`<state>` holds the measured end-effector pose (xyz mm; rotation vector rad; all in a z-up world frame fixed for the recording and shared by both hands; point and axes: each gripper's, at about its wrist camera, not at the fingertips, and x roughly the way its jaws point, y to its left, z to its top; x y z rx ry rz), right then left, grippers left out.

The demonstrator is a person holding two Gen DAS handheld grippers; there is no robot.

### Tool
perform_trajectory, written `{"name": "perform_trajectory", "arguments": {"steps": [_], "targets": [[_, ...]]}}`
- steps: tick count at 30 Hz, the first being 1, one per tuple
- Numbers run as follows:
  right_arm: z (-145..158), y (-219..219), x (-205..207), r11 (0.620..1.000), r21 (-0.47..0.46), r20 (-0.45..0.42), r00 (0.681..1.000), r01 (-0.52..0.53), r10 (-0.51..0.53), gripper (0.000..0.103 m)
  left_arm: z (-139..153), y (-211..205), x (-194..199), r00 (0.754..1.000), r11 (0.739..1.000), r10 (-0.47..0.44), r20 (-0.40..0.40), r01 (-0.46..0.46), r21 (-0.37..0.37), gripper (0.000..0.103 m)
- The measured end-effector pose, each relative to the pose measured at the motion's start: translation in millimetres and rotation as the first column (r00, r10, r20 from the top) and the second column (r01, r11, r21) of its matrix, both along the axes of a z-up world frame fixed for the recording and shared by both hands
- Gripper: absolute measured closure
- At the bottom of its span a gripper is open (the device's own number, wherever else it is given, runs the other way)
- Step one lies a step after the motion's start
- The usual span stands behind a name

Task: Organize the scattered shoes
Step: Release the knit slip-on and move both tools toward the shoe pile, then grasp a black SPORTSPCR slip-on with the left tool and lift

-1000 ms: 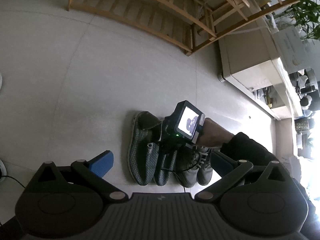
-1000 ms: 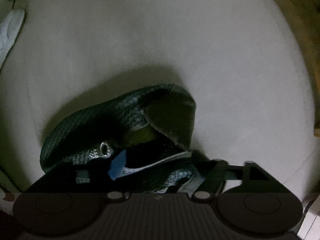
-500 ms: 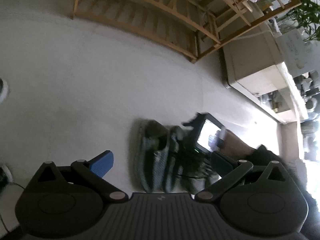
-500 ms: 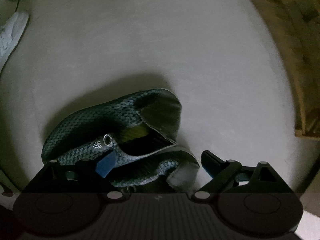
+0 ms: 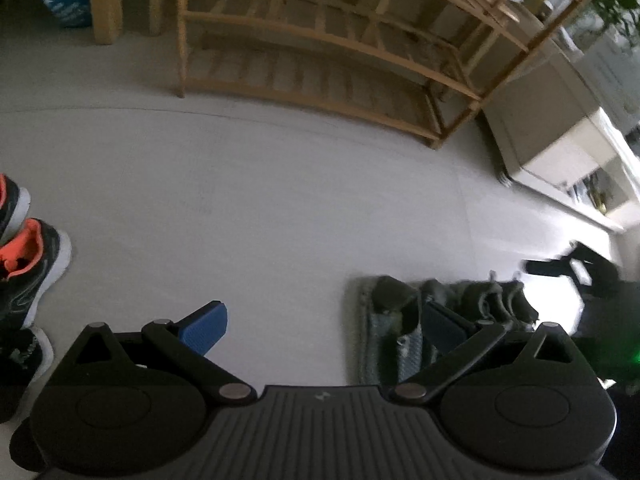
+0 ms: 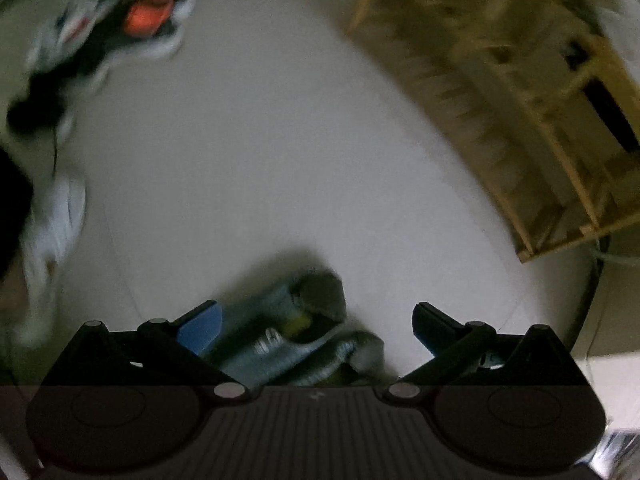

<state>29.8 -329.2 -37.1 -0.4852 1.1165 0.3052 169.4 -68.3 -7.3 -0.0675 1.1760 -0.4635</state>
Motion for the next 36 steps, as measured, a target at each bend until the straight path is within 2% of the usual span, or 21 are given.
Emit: {"name": "perform_trajectory", "arguments": {"steps": [5, 9, 12, 17, 20, 24, 26, 28, 31, 36], "targets": [[38, 17, -11, 0.999, 0.033, 0.125, 0.992, 0.001, -0.005, 0.000, -13, 51, 18, 0.993, 0.993, 0.107, 0.055, -0.109, 0.037, 0.000], [56, 35, -16, 0.997, 0.064, 0.189, 0.982, -0.034, 0.021, 0.000, -31, 102, 32, 0.980, 0.978, 0.174, 0.098, -0.184, 0.099, 0.000], [66, 47, -17, 0.994, 0.081, 0.208, 0.977, -0.073, 0.055, 0.000, -48, 141, 40, 0.967, 0.957, 0.231, 0.106, -0.246, 0.154, 0.000], [70, 57, -13, 0.993, 0.062, 0.223, 0.971, -0.104, 0.088, 0.000, -72, 198, 48, 0.945, 0.930, 0.317, 0.075, -0.326, 0.169, 0.000], [70, 57, -7, 0.995, 0.063, 0.218, 0.974, -0.079, 0.064, 0.000, -78, 229, 52, 0.940, 0.927, 0.335, 0.070, -0.342, 0.156, 0.000], [72, 56, -7, 0.995, 0.097, 0.219, 0.976, -0.022, 0.000, 0.000, -83, 272, 56, 0.931, 0.913, 0.354, 0.086, -0.364, 0.183, 0.000], [73, 52, -4, 0.993, 0.119, 0.215, 0.976, 0.002, -0.028, 0.000, -86, 289, 60, 0.929, 0.907, 0.363, 0.077, -0.371, 0.200, 0.000], [74, 48, -2, 0.990, 0.142, 0.211, 0.976, 0.026, -0.056, 0.000, -92, 311, 61, 0.912, 0.881, 0.406, 0.063, -0.408, 0.238, 0.000], [71, 43, -2, 0.986, 0.158, 0.192, 0.978, 0.053, -0.084, 0.000, -105, 330, 61, 0.899, 0.866, 0.437, 0.021, -0.427, 0.259, 0.000], [71, 46, -5, 0.982, 0.188, 0.172, 0.983, 0.031, -0.064, 0.000, -136, 336, 47, 0.904, 0.865, 0.421, -0.076, -0.375, 0.333, 0.000]]}}
